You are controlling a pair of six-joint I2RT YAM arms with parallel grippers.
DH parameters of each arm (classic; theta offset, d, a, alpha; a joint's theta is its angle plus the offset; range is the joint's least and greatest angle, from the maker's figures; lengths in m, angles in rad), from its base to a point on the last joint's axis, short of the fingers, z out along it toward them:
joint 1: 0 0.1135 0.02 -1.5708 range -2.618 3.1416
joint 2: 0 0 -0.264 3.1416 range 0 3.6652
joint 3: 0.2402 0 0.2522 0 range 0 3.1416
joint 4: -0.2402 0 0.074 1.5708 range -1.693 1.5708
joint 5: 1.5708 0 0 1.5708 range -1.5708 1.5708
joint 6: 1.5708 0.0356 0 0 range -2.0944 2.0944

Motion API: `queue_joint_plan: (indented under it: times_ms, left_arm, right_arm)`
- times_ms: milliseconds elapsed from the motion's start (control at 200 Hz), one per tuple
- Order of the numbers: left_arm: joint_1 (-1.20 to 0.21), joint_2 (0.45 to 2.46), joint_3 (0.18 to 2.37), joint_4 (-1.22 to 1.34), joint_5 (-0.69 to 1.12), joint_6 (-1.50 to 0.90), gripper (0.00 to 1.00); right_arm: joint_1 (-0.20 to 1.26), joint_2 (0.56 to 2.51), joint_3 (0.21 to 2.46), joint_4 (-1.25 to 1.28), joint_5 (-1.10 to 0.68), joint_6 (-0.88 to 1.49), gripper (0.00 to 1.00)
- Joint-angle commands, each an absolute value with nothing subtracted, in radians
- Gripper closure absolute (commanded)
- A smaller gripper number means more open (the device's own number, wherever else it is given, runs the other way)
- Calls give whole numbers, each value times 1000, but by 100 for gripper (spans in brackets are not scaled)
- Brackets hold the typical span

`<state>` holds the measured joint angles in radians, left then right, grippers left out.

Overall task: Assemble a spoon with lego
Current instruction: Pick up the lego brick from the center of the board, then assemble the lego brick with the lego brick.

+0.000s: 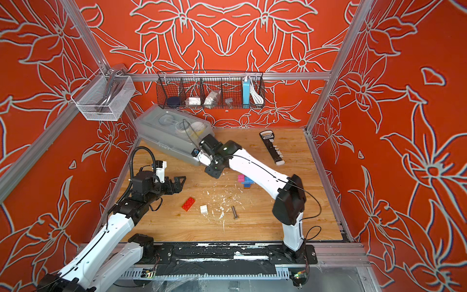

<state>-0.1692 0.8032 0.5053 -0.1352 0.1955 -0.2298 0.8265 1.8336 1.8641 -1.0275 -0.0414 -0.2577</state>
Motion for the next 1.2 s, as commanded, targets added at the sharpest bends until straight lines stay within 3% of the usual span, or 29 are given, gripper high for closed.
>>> queue_joint_plan:
  times_ms: [0,55,320,600,1196]
  left_arm:
    - [-196,817,473,-34,285,-206,2]
    - [-220,837,469,-14,287,-202,2]
    - [-328,945,485,45,314,-155,2]
    - [-405,1054,485,112,362,-109,2]
    - [-506,1126,474,149,367,-46,2]
  right_arm:
    - [702,1789,1816,-1225,-143,-406,92]
    - [632,1737,1762,-1232,-193,-483,100]
    - [516,1504,1461,-1132,-35,-885,100]
    - [449,1507,1332,-983,-142,-1036,100]
    - [449,1678,1468,-1051,-191,-1123,100]
